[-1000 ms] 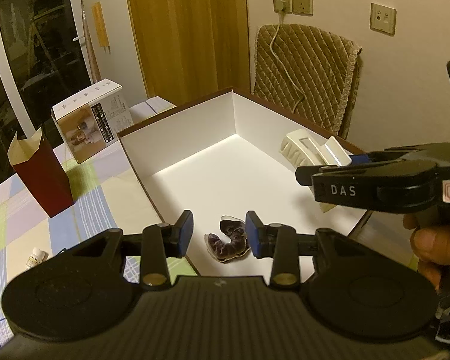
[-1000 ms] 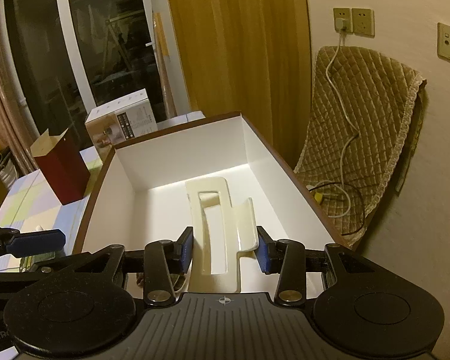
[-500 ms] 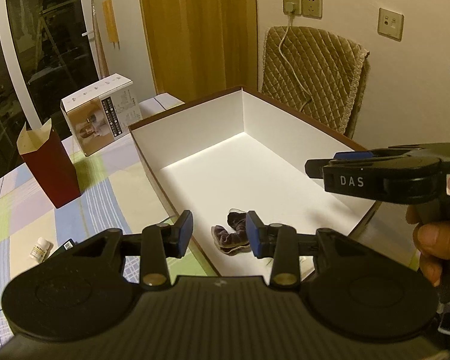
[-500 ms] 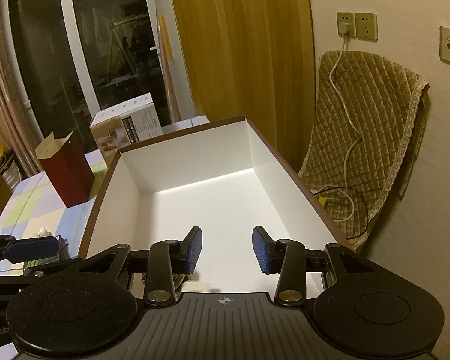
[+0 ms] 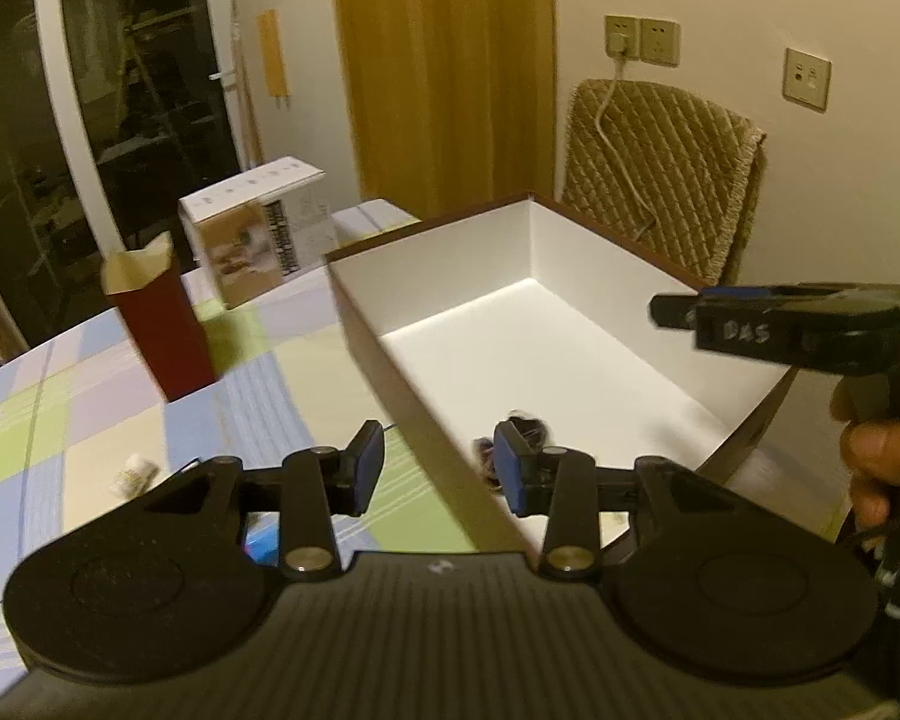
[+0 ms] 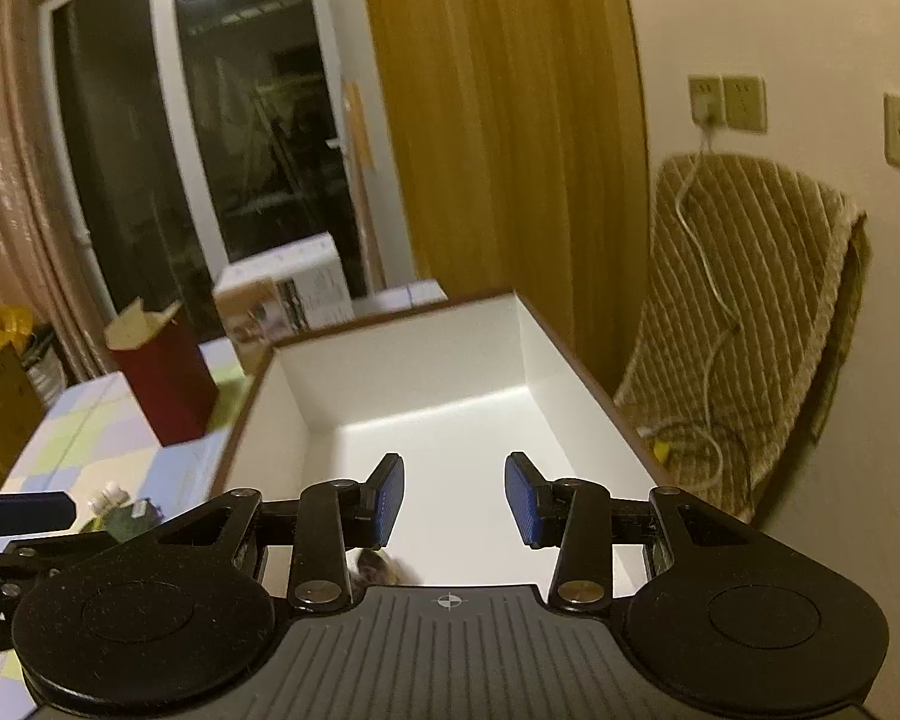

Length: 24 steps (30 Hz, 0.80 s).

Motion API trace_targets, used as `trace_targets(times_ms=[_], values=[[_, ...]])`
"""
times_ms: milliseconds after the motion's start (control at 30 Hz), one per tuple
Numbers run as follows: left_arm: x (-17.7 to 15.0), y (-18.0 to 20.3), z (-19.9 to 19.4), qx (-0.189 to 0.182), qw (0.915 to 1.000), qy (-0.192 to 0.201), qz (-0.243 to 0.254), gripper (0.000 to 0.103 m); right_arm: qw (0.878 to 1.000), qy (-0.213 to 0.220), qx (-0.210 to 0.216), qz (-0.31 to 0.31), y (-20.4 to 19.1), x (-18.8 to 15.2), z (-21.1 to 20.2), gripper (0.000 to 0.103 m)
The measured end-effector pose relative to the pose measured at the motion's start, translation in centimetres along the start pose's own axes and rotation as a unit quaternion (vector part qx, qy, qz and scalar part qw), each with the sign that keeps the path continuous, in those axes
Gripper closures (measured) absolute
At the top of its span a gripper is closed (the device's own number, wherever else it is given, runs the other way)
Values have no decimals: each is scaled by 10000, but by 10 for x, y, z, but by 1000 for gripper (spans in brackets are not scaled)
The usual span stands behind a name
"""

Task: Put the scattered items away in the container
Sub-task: 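Return both tools to the table toward the remaining items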

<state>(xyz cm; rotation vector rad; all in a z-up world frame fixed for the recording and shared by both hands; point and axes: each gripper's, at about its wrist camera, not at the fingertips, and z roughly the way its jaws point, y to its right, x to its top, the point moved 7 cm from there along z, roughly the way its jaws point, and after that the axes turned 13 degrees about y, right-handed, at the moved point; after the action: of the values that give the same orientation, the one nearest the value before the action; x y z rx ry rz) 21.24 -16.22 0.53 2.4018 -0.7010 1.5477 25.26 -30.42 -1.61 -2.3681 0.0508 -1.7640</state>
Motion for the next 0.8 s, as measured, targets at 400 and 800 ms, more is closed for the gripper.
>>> trace_targets(times_ms=[400, 800], values=[[-59, -86, -83, 1002, 9934, -166, -537, 56, 9865, 564, 1339, -754, -91, 2, -78, 5], [-102, -148, -131, 1732, 9770, -138, -1240, 34, 9460, -535, 2541, -1939, -201, -86, -95, 5]])
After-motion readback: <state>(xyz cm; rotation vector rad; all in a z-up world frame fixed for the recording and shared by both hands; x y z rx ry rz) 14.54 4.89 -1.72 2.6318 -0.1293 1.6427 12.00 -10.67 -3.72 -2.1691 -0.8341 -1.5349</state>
